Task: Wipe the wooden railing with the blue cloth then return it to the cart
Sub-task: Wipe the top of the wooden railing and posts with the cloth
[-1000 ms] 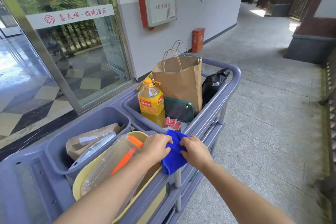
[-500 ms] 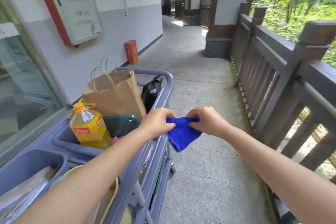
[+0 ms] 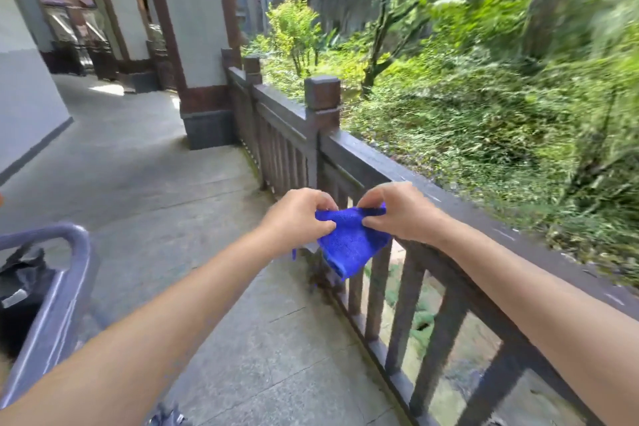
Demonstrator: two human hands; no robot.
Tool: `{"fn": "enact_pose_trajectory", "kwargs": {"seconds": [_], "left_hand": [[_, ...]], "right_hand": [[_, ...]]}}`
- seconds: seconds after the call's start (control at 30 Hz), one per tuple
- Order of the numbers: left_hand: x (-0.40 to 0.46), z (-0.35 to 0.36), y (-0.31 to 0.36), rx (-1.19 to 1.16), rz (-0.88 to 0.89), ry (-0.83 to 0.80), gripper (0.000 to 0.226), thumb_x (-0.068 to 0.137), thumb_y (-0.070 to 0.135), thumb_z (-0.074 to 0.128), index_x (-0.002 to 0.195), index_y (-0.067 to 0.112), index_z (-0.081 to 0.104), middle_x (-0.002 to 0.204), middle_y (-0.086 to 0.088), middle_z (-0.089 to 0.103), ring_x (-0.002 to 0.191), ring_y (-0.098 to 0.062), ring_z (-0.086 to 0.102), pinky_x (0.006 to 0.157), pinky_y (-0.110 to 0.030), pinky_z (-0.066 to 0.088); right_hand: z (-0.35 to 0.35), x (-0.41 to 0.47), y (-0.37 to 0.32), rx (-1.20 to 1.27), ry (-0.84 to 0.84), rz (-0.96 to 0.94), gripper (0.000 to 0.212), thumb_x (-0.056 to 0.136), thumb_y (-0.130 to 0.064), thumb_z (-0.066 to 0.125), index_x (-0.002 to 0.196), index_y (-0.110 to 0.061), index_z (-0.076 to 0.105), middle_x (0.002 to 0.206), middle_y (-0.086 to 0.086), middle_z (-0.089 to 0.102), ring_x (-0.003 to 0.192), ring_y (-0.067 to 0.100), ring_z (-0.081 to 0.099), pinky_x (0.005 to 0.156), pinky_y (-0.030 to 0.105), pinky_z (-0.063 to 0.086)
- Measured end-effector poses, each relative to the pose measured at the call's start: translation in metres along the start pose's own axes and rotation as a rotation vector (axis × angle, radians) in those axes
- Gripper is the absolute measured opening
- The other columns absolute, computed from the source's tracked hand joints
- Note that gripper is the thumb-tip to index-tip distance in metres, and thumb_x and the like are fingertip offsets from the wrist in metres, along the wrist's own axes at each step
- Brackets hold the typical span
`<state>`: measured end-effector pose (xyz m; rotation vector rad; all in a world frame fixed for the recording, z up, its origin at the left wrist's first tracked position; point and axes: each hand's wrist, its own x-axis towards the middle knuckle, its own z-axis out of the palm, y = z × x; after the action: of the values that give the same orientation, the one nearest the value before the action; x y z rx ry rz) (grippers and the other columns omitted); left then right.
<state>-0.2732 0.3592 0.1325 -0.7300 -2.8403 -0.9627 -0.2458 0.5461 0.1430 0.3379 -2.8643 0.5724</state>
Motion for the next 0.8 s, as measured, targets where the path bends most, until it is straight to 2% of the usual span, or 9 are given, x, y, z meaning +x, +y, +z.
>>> {"fn": "enact_pose_trajectory", "kwargs": {"seconds": [0.1, 0.23, 0.33, 0.43, 0.63, 0.8], "left_hand": [[0.042, 0.021, 0.033, -0.014, 0.113, -0.031, 0.02, 0.07, 0.016, 0.061, 0.086, 0.025, 0.069, 0.087, 0.003, 0.069, 0.083, -0.018, 0.064, 0.078, -0.035, 0.054], [0.085, 0.044, 0.065, -0.026, 0.224, -0.044, 0.02, 0.071, 0.018, 0.064, 0.089, 0.025, 0.069, 0.084, 0.005, 0.065, 0.08, -0.016, 0.062, 0.075, -0.03, 0.051], [0.116, 0.068, 0.092, -0.038, 0.321, -0.111, 0.02, 0.072, 0.016, 0.065, 0.091, 0.022, 0.069, 0.08, 0.006, 0.062, 0.076, -0.014, 0.059, 0.07, -0.024, 0.047], [0.144, 0.096, 0.125, -0.071, 0.451, -0.211, 0.019, 0.072, 0.015, 0.065, 0.089, 0.022, 0.069, 0.081, 0.007, 0.062, 0.08, -0.014, 0.059, 0.072, -0.024, 0.046], [0.174, 0.158, 0.213, -0.148, 0.788, -0.365, 0.018, 0.073, 0.017, 0.064, 0.089, 0.025, 0.068, 0.076, 0.018, 0.058, 0.081, -0.011, 0.057, 0.066, -0.021, 0.04], [0.164, 0.197, 0.272, -0.202, 1.037, -0.498, 0.02, 0.073, 0.016, 0.063, 0.092, 0.024, 0.068, 0.089, 0.004, 0.067, 0.088, -0.02, 0.06, 0.078, -0.036, 0.051]], "right_hand": [[-0.03, -0.008, 0.04, -0.048, 0.073, 0.062, 0.022, 0.073, -0.017, 0.062, 0.093, -0.016, 0.07, 0.092, 0.006, 0.074, 0.088, 0.023, 0.063, 0.079, 0.037, 0.051], [-0.057, -0.017, 0.078, -0.073, 0.151, 0.126, 0.021, 0.072, -0.015, 0.063, 0.091, -0.012, 0.071, 0.091, 0.01, 0.074, 0.089, 0.027, 0.064, 0.08, 0.041, 0.05], [-0.074, -0.03, 0.108, -0.104, 0.195, 0.205, 0.02, 0.072, -0.016, 0.063, 0.089, -0.01, 0.071, 0.089, 0.011, 0.073, 0.089, 0.028, 0.063, 0.079, 0.042, 0.05], [-0.093, -0.052, 0.136, -0.134, 0.224, 0.306, 0.022, 0.073, -0.015, 0.064, 0.093, -0.01, 0.071, 0.092, 0.012, 0.072, 0.091, 0.028, 0.061, 0.082, 0.042, 0.049], [-0.132, -0.125, 0.17, -0.247, 0.362, 0.635, 0.02, 0.072, -0.014, 0.065, 0.09, -0.011, 0.072, 0.087, 0.011, 0.072, 0.085, 0.026, 0.062, 0.078, 0.042, 0.05], [-0.142, -0.184, 0.167, -0.309, 0.453, 0.937, 0.02, 0.073, -0.016, 0.066, 0.092, -0.014, 0.072, 0.089, 0.007, 0.074, 0.086, 0.023, 0.063, 0.078, 0.038, 0.049]]}}
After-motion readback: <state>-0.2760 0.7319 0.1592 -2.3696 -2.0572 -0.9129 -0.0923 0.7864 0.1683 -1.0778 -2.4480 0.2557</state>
